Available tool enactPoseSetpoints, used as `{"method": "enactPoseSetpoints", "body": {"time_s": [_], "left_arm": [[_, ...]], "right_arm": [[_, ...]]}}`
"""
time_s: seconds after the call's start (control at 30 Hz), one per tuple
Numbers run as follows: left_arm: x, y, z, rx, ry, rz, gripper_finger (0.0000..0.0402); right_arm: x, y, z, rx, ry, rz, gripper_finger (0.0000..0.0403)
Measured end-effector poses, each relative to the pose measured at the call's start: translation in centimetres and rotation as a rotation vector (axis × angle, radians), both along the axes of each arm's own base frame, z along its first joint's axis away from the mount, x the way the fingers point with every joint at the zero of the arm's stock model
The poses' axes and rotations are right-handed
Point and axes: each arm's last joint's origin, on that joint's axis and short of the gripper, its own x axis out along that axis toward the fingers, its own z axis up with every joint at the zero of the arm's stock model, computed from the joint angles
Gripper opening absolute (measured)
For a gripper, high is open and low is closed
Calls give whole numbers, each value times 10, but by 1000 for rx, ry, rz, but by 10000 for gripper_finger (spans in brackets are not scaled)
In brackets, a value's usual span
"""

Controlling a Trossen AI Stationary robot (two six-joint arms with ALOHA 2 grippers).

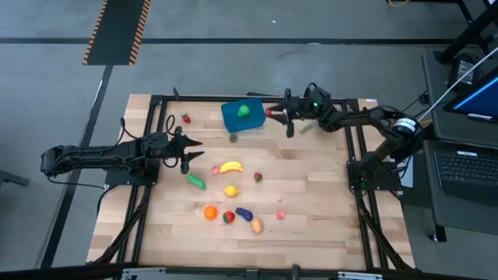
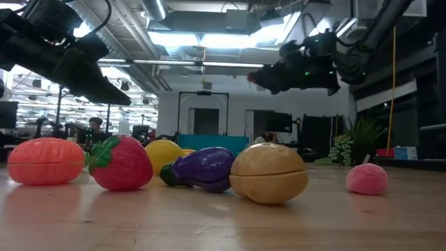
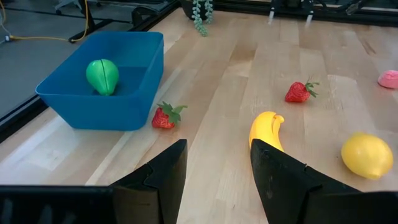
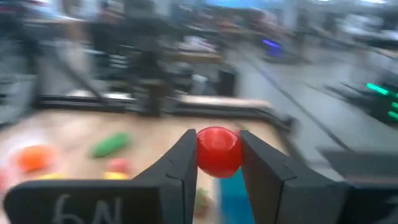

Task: Pick and placing Produce into tupperware
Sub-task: Put the cherry into the blue bin

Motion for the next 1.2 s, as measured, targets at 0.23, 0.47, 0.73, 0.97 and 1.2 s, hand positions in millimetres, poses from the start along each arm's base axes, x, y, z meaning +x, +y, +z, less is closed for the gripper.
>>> {"method": "enactPoseSetpoints", "body": {"time_s": [0.23, 0.47, 0.73, 0.97, 1.2], "left_arm": [[0, 0, 0, 20, 7, -1, 170], [0, 1, 0, 32, 11, 14, 170], [0, 1, 0, 32, 11, 14, 170], [0, 1, 0, 32, 11, 14, 170], [0, 1, -1, 30, 17, 14, 170]], "right_arm": [[8, -2, -5, -30, 45, -281, 102], [11, 1, -6, -44, 61, -360, 102], [28, -8, 6, -3, 237, -272, 102], [43, -20, 44, -28, 438, -195, 102], [44, -25, 80, -15, 562, -115, 102]]}}
